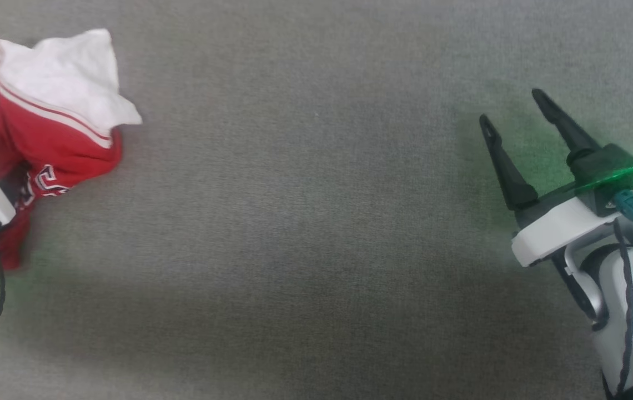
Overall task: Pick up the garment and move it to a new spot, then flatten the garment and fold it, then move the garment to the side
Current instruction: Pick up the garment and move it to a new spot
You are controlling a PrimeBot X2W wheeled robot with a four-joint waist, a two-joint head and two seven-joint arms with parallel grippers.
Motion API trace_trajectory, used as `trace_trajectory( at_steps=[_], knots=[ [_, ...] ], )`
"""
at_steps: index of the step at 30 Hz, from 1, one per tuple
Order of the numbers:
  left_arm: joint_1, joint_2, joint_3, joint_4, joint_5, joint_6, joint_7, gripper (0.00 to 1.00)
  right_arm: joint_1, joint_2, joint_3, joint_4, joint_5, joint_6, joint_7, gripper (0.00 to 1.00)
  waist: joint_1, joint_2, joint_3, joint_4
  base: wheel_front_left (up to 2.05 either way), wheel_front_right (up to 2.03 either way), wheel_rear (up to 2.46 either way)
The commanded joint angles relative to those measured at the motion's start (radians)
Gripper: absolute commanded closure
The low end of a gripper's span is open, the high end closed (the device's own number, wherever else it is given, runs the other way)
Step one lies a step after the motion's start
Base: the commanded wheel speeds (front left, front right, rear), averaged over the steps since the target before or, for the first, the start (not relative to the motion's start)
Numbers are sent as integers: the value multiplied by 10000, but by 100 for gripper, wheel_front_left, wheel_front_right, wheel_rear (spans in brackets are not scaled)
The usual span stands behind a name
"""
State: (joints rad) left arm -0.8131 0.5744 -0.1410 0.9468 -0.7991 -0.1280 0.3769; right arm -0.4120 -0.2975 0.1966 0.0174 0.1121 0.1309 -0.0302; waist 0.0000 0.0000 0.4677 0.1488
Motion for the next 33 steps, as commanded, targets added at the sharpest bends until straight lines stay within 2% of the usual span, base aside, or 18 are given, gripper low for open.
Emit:
trace_trajectory(
  at_steps=[1, 7, 8, 9, 10, 16, 26, 33],
  knots=[
    [-158, -103, -89, 152, 33, -30, 38, 0, -48, -36, 1, -71, -64, -3, 45, 0, 0, 0, 173, -117, 0, 0, 0],
    [-485, -604, -773, 1155, -154, -32, 197, 0, -7, -37, -47, -224, -106, -3, 144, 0, 0, 0, 312, -171, 0, 0, 0],
    [-534, -645, -841, 1256, -206, -32, 162, 18, -6, -20, -47, -217, -116, -3, 166, 0, 0, 0, 298, -170, 0, 0, 0],
    [-562, -668, -922, 1282, -244, -34, 17, 65, -1, -4, -58, -201, -110, -3, 179, 0, 0, 0, 269, -162, 0, 0, 0],
    [-574, -652, -1019, 1298, -242, -34, -108, 100, 4, 1, -67, -179, -96, -3, 185, 0, 0, 0, 235, -147, 0, 0, 0],
    [-830, -58, -1323, 1088, -508, -31, -958, 100, 140, 116, -154, 69, -34, -3, 70, 0, 0, 0, -283, 22, 0, 0, 0],
    [-710, 1451, -2027, -249, -890, -30, -2603, 100, 534, 674, -238, 887, 34, -3, -515, 0, 0, 0, -1854, 291, 0, 0, 0],
    [-828, 2499, -2320, -1360, -970, -27, -3224, 100, 826, 1041, -202, 1397, 93, -3, -893, 0, 0, 0, -2905, 464, 0, 0, 0]
  ],
)
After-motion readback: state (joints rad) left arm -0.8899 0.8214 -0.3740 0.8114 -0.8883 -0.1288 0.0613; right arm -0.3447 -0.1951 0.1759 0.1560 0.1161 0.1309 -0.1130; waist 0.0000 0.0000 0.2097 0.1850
